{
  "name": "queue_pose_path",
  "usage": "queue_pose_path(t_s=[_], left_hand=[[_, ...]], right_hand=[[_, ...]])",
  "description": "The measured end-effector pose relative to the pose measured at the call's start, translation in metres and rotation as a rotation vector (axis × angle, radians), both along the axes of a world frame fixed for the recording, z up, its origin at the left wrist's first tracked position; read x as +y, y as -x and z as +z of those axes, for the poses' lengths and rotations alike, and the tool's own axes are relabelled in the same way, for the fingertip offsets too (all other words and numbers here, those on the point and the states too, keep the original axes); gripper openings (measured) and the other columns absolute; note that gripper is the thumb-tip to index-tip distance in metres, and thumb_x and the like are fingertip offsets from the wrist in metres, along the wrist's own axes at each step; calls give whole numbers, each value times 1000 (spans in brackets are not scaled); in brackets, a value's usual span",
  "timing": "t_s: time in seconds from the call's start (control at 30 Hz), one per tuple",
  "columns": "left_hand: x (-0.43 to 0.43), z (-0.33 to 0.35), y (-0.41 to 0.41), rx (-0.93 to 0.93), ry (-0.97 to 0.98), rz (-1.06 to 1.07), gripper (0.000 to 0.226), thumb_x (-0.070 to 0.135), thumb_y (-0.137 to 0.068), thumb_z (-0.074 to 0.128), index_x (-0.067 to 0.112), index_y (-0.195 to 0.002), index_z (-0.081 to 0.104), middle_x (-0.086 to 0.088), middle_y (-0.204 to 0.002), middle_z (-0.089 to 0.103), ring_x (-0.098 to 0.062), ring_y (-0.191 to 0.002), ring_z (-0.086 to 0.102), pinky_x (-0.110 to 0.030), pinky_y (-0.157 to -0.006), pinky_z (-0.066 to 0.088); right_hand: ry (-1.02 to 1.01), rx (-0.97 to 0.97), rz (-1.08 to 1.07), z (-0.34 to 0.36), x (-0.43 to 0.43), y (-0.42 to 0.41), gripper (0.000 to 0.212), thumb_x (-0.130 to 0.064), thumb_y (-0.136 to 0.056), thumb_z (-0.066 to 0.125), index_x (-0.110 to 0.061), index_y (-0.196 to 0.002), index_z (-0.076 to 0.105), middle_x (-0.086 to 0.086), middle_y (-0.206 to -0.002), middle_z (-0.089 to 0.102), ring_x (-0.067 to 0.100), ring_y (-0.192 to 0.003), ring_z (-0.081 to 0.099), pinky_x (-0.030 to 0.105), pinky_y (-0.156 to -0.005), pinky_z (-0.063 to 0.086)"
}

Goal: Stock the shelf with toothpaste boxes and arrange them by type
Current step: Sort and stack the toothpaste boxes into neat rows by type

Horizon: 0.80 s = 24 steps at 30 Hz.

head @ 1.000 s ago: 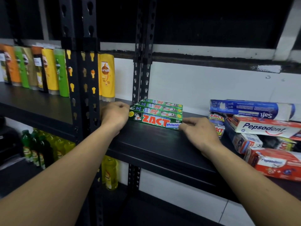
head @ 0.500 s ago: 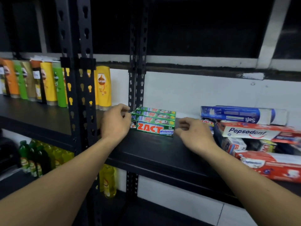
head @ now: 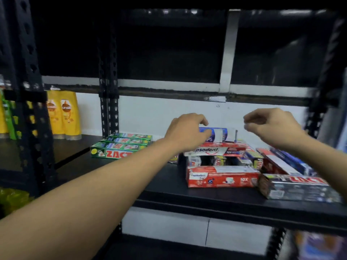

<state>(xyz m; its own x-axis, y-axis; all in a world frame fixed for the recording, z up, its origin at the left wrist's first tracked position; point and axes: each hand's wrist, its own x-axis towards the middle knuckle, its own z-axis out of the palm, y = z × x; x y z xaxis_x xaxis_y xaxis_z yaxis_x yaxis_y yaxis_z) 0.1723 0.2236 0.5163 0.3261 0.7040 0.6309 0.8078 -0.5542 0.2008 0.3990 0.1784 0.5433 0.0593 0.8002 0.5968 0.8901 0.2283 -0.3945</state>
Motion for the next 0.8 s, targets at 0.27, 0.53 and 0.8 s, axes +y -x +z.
queue_pose_path(t_s=[0.27,0.53,0.8], left_hand=[[-26,-10,-145,307,22,-119,51,54,-93,49,24,-134,55,0,-138,57,-25,-125,50,-43,-102,36],[-28,-54,-225,301,195,-252,62,72,-90,39,30,-132,55,1,-138,58,-25,-126,52,-42,-101,44],[-17,-86,-247,570,197,-204,76,69,-95,23,26,-157,16,-1,-164,19,-28,-148,23,-48,-116,29]], right_hand=[[72,-31,-269,-18,-40,-134,26,-24,-83,69,-20,-108,72,0,-106,74,22,-102,66,25,-81,41],[200,1,-419,-67,-72,-233,36,-31,-88,65,-14,-119,68,9,-121,69,27,-115,61,33,-98,43],[246,117,-360,-119,-55,-228,57,-49,-85,67,-29,-137,56,12,-121,66,31,-112,60,34,-89,48]])
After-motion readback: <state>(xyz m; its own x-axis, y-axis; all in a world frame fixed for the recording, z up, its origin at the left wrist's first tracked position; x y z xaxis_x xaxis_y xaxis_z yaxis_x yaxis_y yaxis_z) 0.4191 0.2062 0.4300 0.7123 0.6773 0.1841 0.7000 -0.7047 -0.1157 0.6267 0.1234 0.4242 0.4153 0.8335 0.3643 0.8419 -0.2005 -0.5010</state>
